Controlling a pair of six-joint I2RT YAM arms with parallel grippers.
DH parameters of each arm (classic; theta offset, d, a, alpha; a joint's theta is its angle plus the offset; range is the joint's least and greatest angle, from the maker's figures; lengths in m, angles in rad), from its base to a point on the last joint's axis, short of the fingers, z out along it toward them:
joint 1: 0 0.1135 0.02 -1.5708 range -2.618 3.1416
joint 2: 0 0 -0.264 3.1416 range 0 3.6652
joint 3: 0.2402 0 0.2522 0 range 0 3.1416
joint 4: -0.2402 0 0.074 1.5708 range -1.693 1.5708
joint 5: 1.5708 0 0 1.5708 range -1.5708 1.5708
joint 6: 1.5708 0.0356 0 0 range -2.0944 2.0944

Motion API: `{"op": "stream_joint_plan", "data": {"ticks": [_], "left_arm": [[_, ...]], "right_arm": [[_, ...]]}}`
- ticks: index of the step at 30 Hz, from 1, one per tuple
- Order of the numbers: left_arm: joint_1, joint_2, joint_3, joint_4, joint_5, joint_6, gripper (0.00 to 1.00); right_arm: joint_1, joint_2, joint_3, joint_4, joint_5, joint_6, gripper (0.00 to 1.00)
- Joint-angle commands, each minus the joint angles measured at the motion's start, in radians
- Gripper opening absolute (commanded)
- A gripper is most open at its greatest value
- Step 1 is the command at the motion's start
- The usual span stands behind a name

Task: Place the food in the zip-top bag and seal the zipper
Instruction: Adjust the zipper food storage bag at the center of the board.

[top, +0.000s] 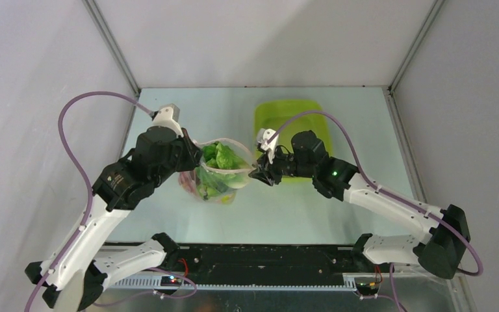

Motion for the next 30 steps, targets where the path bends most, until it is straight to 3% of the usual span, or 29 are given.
{"op": "stream_joint_plan", "data": {"ticks": [1, 3, 8, 10, 12, 18, 20, 21, 22, 23, 24, 25, 30], "left_arm": [[0.003, -0.036, 0.008, 0.083, -0.025, -0.028, 0.0], [0.003, -0.038, 0.007, 0.087, -0.023, -0.027, 0.0], [0.002, -0.033, 0.0, 0.093, -0.005, -0.021, 0.0], [0.002, -0.036, -0.012, 0.104, 0.014, -0.013, 0.0], [0.003, -0.046, -0.041, 0.133, 0.049, 0.014, 0.02], [0.003, -0.148, -0.224, 0.371, 0.273, 0.114, 0.3], [0.003, -0.18, -0.286, 0.468, 0.382, 0.146, 0.46], [0.003, -0.19, -0.305, 0.53, 0.444, 0.156, 0.6], [0.003, -0.206, -0.34, 0.557, 0.471, 0.178, 0.68], [0.003, -0.215, -0.352, 0.608, 0.528, 0.19, 0.85], [0.003, -0.232, -0.381, 0.631, 0.559, 0.217, 0.92], [0.003, -0.242, -0.399, 0.69, 0.608, 0.228, 0.98], [0.003, -0.291, -0.542, 0.887, 0.721, 0.301, 1.0]], "right_arm": [[-0.019, 0.022, 0.006, 0.081, -0.081, 0.038, 0.38], [-0.022, 0.028, 0.006, 0.068, -0.077, 0.041, 0.32], [-0.043, 0.007, 0.005, 0.079, -0.033, 0.073, 0.07], [-0.06, -0.02, 0.006, 0.068, -0.011, 0.093, 0.0], [-0.081, -0.059, 0.012, 0.036, -0.016, 0.113, 0.0], [-0.102, -0.178, 0.054, -0.16, -0.149, 0.116, 0.0], [-0.104, -0.209, 0.061, -0.232, -0.177, 0.103, 0.0], [-0.104, -0.226, 0.064, -0.282, -0.175, 0.094, 0.0], [-0.105, -0.232, 0.071, -0.304, -0.156, 0.079, 0.0], [-0.108, -0.249, 0.073, -0.339, -0.118, 0.073, 0.0], [-0.111, -0.256, 0.075, -0.353, -0.099, 0.065, 0.0], [-0.127, -0.272, 0.074, -0.379, -0.074, 0.057, 0.0], [-0.218, -0.311, 0.077, -0.436, -0.074, -0.01, 0.0]]}}
